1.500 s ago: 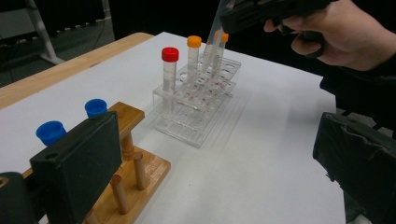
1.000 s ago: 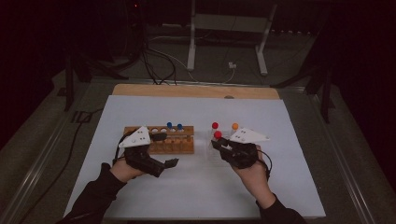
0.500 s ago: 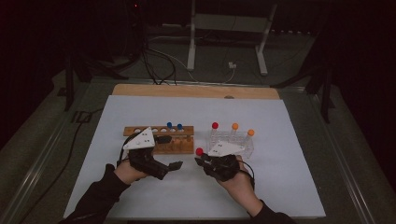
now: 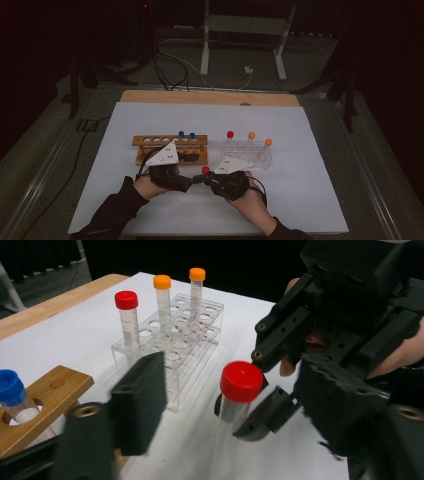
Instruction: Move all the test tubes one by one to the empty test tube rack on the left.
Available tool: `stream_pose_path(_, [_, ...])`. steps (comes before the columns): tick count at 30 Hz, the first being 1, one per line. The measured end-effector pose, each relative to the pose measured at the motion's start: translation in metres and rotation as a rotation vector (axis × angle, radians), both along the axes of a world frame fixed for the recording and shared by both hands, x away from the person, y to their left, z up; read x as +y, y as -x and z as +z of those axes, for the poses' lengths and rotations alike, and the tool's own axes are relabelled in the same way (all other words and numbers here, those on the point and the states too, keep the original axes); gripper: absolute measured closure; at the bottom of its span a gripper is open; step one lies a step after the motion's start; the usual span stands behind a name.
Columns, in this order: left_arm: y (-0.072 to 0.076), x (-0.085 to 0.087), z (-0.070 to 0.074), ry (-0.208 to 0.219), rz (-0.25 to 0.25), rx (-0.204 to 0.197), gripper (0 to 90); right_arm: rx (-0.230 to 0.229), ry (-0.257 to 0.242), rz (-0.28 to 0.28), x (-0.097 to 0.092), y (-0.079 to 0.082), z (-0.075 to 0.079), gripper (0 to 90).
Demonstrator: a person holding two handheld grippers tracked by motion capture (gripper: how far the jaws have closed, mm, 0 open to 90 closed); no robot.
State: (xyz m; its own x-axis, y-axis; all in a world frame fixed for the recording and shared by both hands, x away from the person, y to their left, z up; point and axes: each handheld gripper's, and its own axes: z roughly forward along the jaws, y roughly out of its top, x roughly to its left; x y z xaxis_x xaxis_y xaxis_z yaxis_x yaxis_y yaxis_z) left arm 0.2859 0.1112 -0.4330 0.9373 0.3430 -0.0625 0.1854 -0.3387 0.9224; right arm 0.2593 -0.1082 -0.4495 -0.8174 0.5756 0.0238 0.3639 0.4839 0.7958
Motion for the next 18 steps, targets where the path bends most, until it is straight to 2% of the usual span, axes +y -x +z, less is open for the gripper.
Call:
stream_pose_path(4, [0.000, -0.004, -0.002, -0.032, -0.002, -0.023, 44.0, -0.008, -0.001, -0.001, 0.000, 0.001, 0.001, 75.1])
stream_pose_path(9, [0.000, -0.007, -0.004, -0.041, -0.023, -0.029, 54.4, -0.004, -0.003, 0.001, 0.000, 0.000, 0.001, 75.2])
stream_pose_path(11, [0.000, -0.008, -0.005, -0.045, -0.031, -0.046, 58.3, -0.005, -0.006, 0.000, 0.000, 0.000, 0.001, 75.1])
stream_pose_path(16, [0.000, -0.010, -0.007, -0.052, -0.054, -0.044, 69.1, -0.007, -0.008, 0.001, 0.000, 0.000, 0.002, 75.1])
stream_pose_path(18, [0.000, -0.011, -0.006, -0.055, -0.057, -0.049, 70.3, -0.005, -0.010, 0.000, -0.001, 0.000, 0.002, 75.1])
